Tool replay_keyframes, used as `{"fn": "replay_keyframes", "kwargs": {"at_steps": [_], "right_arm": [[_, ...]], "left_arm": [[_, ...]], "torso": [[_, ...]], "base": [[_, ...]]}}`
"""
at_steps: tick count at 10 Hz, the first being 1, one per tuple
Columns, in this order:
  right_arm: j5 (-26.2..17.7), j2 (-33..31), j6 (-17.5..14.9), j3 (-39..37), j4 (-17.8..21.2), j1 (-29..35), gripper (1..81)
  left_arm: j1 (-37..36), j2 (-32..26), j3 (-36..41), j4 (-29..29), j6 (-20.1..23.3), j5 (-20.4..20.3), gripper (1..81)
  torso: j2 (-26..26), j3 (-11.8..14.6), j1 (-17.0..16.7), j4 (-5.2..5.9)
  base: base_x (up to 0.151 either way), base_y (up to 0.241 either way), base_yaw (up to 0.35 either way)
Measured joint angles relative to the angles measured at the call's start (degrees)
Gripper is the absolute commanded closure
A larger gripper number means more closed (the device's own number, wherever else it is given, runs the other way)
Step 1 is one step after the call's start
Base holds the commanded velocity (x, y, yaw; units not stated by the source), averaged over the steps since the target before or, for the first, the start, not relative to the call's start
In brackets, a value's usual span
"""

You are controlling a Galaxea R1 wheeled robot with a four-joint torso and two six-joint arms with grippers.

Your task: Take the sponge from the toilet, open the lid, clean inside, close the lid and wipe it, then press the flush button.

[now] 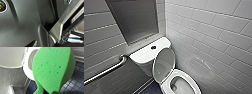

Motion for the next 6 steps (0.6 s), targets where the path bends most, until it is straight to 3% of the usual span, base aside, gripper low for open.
{"fn": "replay_keyframes", "kwargs": {"at_steps": [3,6], "right_arm": [[-5.2,0.5,0.8,0.0,0.7,7.9,81.1],[-11.8,5.3,2.0,-1.3,0.9,15.1,81.1]], "left_arm": [[0.4,0.7,-1.4,0.0,0.2,-1.2,1.0],[0.6,2.3,-4.2,0.1,0.2,-1.3,1.0]], "torso": [[0.0,0.0,0.0,0.00],[0.0,0.0,0.0,0.00]], "base": [[0.000,0.000,0.000],[0.000,0.000,0.000]]}}
